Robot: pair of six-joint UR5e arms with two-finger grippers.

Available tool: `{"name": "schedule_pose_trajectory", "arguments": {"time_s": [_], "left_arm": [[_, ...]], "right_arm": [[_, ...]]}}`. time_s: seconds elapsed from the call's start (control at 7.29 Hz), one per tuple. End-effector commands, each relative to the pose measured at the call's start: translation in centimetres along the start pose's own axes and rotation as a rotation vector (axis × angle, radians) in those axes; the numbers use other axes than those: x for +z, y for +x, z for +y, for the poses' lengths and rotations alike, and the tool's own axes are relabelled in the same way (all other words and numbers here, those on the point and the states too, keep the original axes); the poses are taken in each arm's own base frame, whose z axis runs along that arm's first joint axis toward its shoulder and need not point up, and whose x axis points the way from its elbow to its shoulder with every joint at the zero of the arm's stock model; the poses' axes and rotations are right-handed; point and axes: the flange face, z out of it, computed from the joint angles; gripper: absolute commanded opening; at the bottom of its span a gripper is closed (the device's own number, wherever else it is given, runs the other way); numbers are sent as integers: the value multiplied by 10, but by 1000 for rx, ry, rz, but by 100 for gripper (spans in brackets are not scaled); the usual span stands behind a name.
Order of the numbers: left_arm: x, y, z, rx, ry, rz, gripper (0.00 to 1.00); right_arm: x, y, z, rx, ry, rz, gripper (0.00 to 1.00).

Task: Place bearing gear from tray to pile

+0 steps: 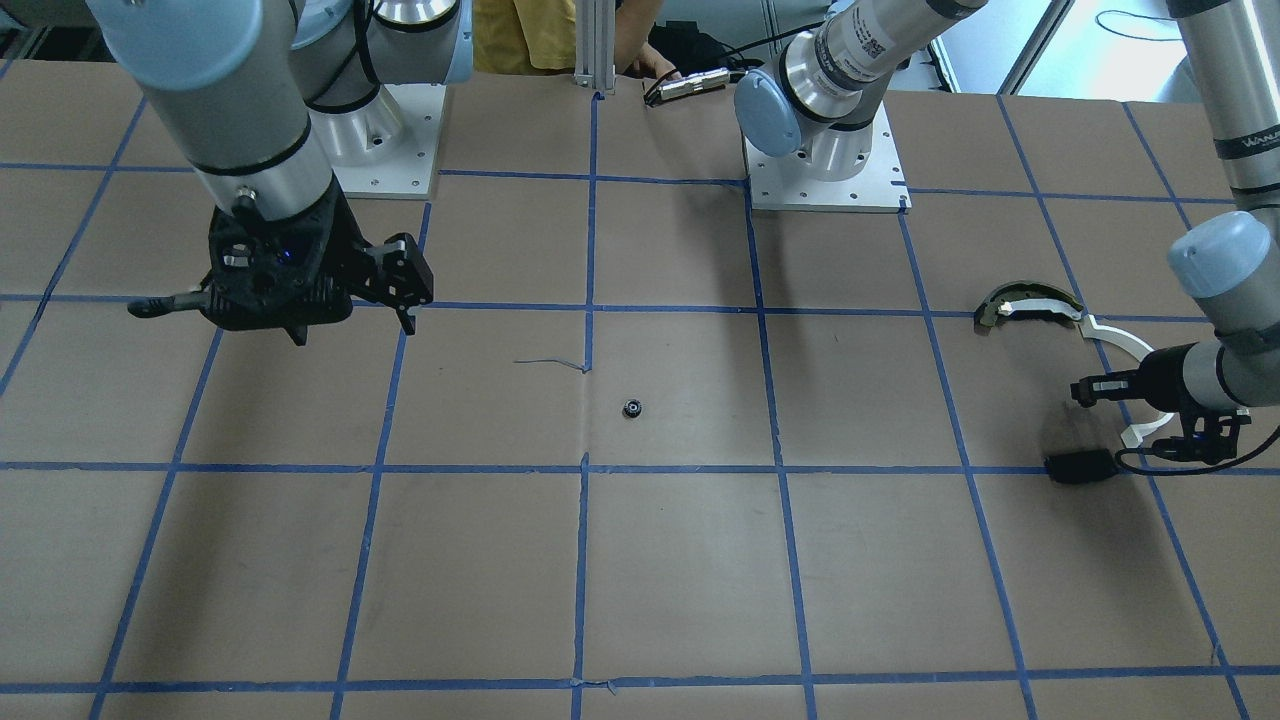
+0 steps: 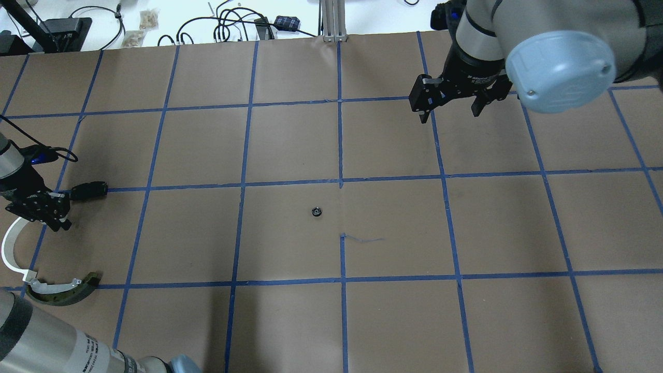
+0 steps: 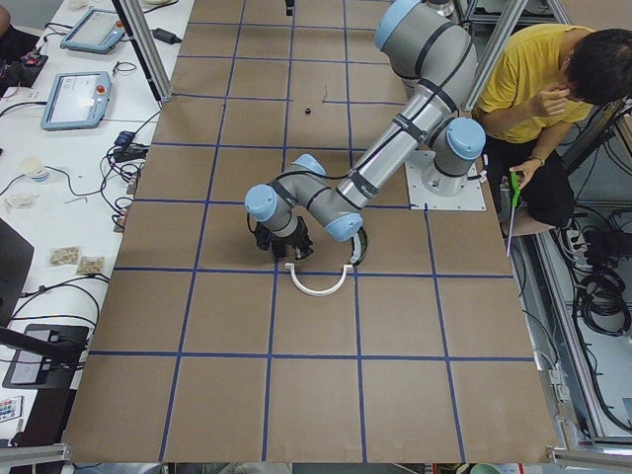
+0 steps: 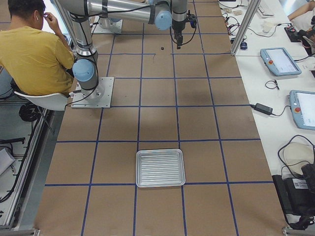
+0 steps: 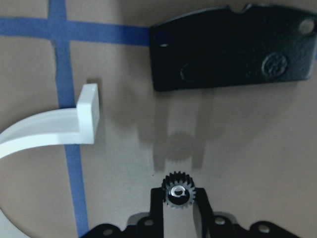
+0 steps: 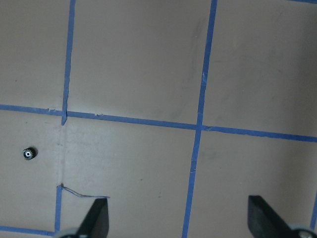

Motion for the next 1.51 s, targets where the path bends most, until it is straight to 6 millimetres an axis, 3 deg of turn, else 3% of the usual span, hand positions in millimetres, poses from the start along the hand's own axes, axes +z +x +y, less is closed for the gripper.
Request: {"name": "schedule_pose_trajectory", "arguments": {"time_s": [0.0,0.14,0.27,0.41,0.55,0.69,0.82,0.96,1.23,1.37], "left_arm": [[0,-1,2,-9,-14,-12,93],[-2,0,4,-10,-18,-9,100],[-5,2,8,-8,-30,-1,100],[-17,10,7,-29,-15,-2,100],[-36,30,2,-65,27,-11,100],[-69,74,-9,-78,102,-12,100],[-101,133,-21,-58,163,-38,100],[-114,207,-27,-23,199,-33,100],[-119,338,-17,-37,229,-23,100],[-113,387,-9,-53,231,-14,100]], "right_arm": [[-29,0,11,-6,41,-2,100],[-28,1,2,-4,44,0,100],[-22,3,-12,-1,31,-4,100],[-32,5,-24,-4,45,15,100],[-38,9,-33,3,54,13,100],[-45,9,-33,4,39,14,100],[-59,10,-36,7,48,15,100],[-54,9,-26,8,-6,13,100],[-50,15,-23,19,-35,15,100],[-52,16,-23,19,-30,15,100]]}}
